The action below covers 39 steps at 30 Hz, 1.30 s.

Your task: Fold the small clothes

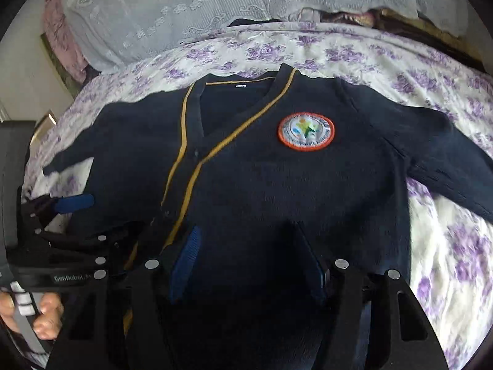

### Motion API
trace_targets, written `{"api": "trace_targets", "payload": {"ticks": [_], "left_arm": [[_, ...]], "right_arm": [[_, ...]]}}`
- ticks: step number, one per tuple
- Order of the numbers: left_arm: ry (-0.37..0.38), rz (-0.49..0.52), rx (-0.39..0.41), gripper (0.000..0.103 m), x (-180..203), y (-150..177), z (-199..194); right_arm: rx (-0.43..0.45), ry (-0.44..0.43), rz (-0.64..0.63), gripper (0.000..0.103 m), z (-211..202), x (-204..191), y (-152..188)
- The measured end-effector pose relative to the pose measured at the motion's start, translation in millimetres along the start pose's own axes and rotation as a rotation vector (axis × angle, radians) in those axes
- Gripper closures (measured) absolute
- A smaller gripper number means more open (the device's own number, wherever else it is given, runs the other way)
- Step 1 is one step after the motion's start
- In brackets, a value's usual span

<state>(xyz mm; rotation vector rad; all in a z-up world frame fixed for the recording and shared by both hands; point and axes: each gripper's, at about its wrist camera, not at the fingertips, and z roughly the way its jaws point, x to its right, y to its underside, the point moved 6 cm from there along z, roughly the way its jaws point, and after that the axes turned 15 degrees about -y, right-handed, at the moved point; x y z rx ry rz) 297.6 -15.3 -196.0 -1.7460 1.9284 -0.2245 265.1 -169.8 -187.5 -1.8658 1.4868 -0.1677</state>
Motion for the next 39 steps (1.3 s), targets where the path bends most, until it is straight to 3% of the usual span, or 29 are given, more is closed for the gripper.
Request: {"api": "trace_targets", "payload": {"ticks": [5, 8, 9, 11, 13, 15, 17, 18, 19, 21, 23, 25, 27, 28, 30, 33, 36, 39], "left_arm": [[-0.014, 0.107, 0.087, 0.004, -6, 68, -36], [-0.042, 0.141, 0.151, 0.004, -14, 108, -55], [-0.032, 0.129, 0.159, 0.004, -19, 117, -60], [0.028, 0.076, 0.135, 0.004, -33, 130, -69], [0.053, 0.008, 0.146, 0.004, -47, 128, -80], [0.029, -0.056, 0.214, 0.004, -55, 109, -96], [0.049, -0.06, 0.248, 0.004, -48, 89, -107], [0.056, -0.056, 0.252, 0.004, -40, 83, -109], [0.053, -0.048, 0.245, 0.004, -31, 78, -106], [0.038, 0.026, 0.19, 0.004, -7, 81, -86], [-0.038, 0.107, 0.118, 0.004, 10, 93, -54], [-0.011, 0.074, 0.143, 0.004, 7, 98, -48], [0.004, 0.058, 0.097, 0.004, 2, 91, -49], [0.001, 0.035, 0.118, 0.004, -2, 83, -57], [-0.002, -0.004, 0.216, 0.004, -8, 62, -81], [-0.012, -0.022, 0.314, 0.004, 6, 17, -113], [0.004, -0.055, 0.387, 0.004, 33, -30, -131], [0.058, -0.065, 0.401, 0.004, 68, -64, -129]], "right_arm": [[-0.026, 0.08, -0.205, 0.027, -55, -22, 72], [-0.021, 0.05, -0.162, 0.024, -87, -13, 104], [-0.06, 0.051, -0.147, 0.023, -92, -9, 117], [-0.025, 0.024, -0.101, 0.023, -113, -1, 128], [0.038, 0.006, -0.072, 0.023, -133, -1, 122], [0.132, -0.024, -0.08, 0.023, -147, -11, 99], [0.171, -0.065, -0.091, 0.026, -144, -24, 79], [0.166, -0.096, -0.102, 0.029, -135, -30, 70], [0.139, -0.115, -0.1, 0.039, -124, -33, 67], [0.04, -0.17, -0.071, 0.053, -97, -35, 74], [-0.036, -0.192, -0.044, 0.053, -80, -26, 94], [-0.008, -0.256, -0.021, 0.054, -92, -20, 106], [0.033, -0.305, 0.064, 0.053, -116, -2, 102], [0.09, -0.305, 0.1, 0.052, -128, 9, 94], [0.243, -0.254, 0.207, 0.052, -163, 54, 72], [0.46, -0.201, 0.504, 0.05, -208, 144, 57], [0.576, -0.145, 0.733, 0.046, -229, 219, 68], [0.612, -0.078, 0.864, 0.044, -236, 271, 87]]}}
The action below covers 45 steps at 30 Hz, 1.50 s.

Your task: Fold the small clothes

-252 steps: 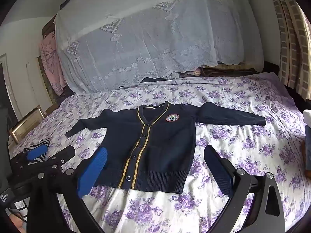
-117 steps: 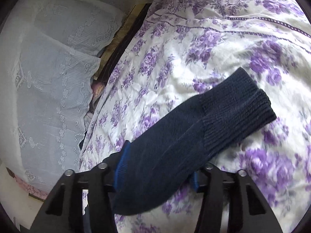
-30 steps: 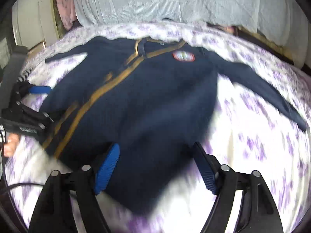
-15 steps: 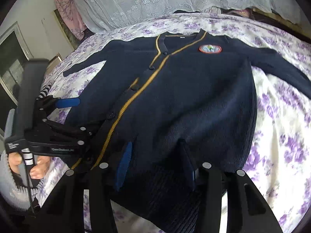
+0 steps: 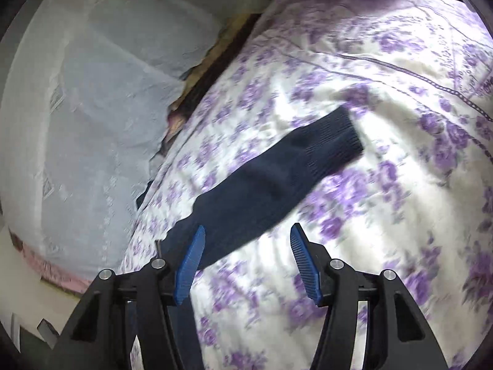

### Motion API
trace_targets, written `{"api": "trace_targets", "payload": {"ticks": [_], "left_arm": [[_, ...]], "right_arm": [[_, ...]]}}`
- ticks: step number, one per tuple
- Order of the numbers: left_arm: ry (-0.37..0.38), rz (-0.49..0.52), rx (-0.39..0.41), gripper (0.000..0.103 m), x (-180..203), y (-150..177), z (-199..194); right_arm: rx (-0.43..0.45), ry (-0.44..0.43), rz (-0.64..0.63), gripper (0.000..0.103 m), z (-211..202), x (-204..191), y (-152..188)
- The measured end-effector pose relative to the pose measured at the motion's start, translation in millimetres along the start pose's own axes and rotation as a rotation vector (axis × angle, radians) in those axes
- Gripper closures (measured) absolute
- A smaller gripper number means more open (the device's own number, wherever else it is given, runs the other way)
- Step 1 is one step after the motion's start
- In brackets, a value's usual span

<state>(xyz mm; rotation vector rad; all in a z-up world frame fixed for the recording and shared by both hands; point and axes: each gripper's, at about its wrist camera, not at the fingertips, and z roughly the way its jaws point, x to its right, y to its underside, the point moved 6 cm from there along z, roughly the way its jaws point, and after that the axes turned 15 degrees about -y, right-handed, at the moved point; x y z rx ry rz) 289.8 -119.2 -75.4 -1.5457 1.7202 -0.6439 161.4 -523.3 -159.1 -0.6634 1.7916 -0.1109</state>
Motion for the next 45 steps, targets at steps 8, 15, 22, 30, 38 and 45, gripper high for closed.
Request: {"api": "trace_targets", "payload": {"ticks": [8, 15, 22, 30, 38, 45], "left_arm": [[0.011, -0.011, -0.243, 0.004, 78, -1, 111], [-0.047, 0.049, -0.271, 0.004, 99, 27, 144], [0.033, -0.005, -0.251, 0.004, 83, 22, 132], [-0.096, 0.043, -0.2, 0.004, -11, 13, 104], [-0.272, -0.231, -0.293, 0.004, -179, 69, 131], [-0.297, -0.285, -0.343, 0.004, -194, 72, 142]], "right_arm": [[0.105, -0.016, 0.257, 0.049, 34, 42, -16], [0.236, 0.048, 0.215, 0.098, 52, 62, -41], [0.279, 0.007, -0.008, 0.096, 42, 26, -52], [0.241, 0.05, -0.086, 0.096, 50, 17, -51], [0.183, -0.013, -0.223, 0.096, 67, -59, -37], [0.132, -0.038, -0.322, 0.096, 98, -122, -10]]}}
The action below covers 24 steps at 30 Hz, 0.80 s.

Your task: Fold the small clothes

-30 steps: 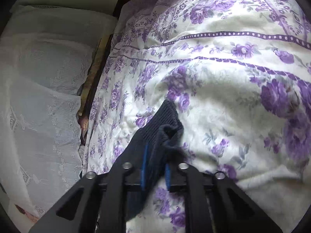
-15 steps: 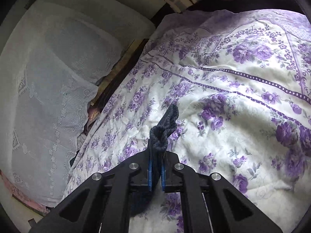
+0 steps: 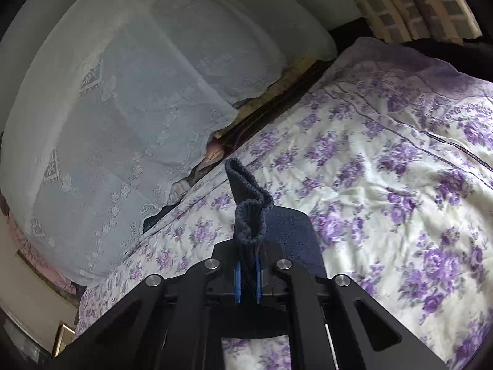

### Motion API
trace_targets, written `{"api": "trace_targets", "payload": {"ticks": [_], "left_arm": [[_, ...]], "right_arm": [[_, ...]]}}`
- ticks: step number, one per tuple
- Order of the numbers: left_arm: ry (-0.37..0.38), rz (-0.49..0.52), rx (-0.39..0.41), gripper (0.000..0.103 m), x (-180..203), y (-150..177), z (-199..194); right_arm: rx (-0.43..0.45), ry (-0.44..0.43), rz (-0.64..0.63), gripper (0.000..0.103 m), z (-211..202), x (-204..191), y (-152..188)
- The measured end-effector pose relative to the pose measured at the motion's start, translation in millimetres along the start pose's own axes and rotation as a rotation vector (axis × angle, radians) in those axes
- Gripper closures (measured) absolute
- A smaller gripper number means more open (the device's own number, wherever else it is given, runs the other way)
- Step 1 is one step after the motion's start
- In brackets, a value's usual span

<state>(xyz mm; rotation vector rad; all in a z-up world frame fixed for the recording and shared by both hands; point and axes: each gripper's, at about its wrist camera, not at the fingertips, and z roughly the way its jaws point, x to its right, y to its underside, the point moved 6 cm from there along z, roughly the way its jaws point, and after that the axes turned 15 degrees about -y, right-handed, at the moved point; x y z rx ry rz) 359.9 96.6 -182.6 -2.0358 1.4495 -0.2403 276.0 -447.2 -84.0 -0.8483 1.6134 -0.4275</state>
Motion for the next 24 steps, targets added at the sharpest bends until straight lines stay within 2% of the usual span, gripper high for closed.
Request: {"api": "trace_targets", "payload": {"ticks": [3, 9, 24], "left_arm": [[-0.021, 0.039, -0.016, 0.004, 4, 0, 4], [0.04, 0.018, -0.053, 0.004, -2, -2, 7], [0.066, 0.011, -0.067, 0.004, -3, -5, 11]], "right_arm": [[-0.02, -0.011, -0.036, 0.096, 12, -26, 7], [-0.053, -0.037, -0.089, 0.096, 35, -70, 26], [-0.191, -0.121, -0.203, 0.096, 107, -165, 96]]}}
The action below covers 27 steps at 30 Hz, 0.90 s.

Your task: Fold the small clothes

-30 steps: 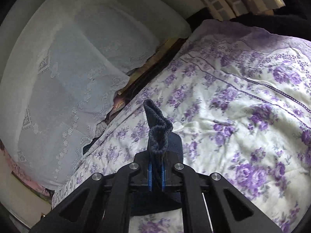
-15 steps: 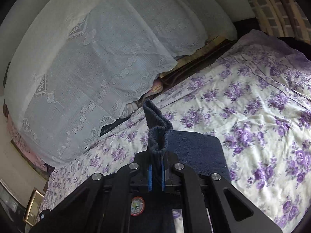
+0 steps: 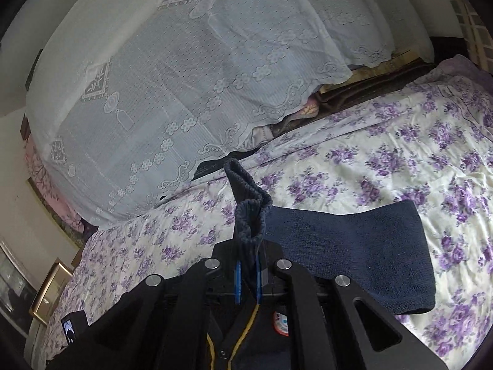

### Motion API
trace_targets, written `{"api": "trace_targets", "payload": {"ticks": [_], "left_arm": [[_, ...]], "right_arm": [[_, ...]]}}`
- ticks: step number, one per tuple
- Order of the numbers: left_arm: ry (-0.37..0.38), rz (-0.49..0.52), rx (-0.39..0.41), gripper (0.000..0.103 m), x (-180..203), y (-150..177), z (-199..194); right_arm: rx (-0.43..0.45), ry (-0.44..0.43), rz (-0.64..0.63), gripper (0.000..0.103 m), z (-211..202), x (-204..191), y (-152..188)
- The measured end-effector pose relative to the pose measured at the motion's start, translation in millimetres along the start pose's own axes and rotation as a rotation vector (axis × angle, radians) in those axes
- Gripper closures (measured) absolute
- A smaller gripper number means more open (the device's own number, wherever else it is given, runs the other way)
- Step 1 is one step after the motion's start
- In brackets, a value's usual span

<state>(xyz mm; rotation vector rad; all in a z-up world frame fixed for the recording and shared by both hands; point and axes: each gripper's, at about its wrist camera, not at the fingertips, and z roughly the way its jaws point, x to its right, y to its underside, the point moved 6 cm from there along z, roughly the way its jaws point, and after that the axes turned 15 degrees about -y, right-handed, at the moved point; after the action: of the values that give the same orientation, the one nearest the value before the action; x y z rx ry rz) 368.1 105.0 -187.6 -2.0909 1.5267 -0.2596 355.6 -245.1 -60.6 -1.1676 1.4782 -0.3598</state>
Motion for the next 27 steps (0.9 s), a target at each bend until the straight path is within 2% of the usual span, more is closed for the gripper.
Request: {"api": "trace_targets", "payload": {"ticks": [7, 18, 22, 27], "left_arm": [[0.0, -0.001, -0.004, 0.004, 0, -1, 0], [-0.001, -0.002, -0.004, 0.004, 0, -1, 1], [-0.005, 0.002, -0.004, 0.004, 0, -1, 1], [-0.016, 0.009, -0.002, 0.004, 0, -1, 4]], "right_arm": [[-0.072, -0.04, -0.025, 0.096, 37, -28, 26], [-0.235, -0.067, -0.084, 0.096, 84, -55, 85], [-0.305, -0.044, -0.115, 0.096, 100, -56, 105], [-0.39, -0.029, -0.093, 0.096, 114, -44, 125]]}}
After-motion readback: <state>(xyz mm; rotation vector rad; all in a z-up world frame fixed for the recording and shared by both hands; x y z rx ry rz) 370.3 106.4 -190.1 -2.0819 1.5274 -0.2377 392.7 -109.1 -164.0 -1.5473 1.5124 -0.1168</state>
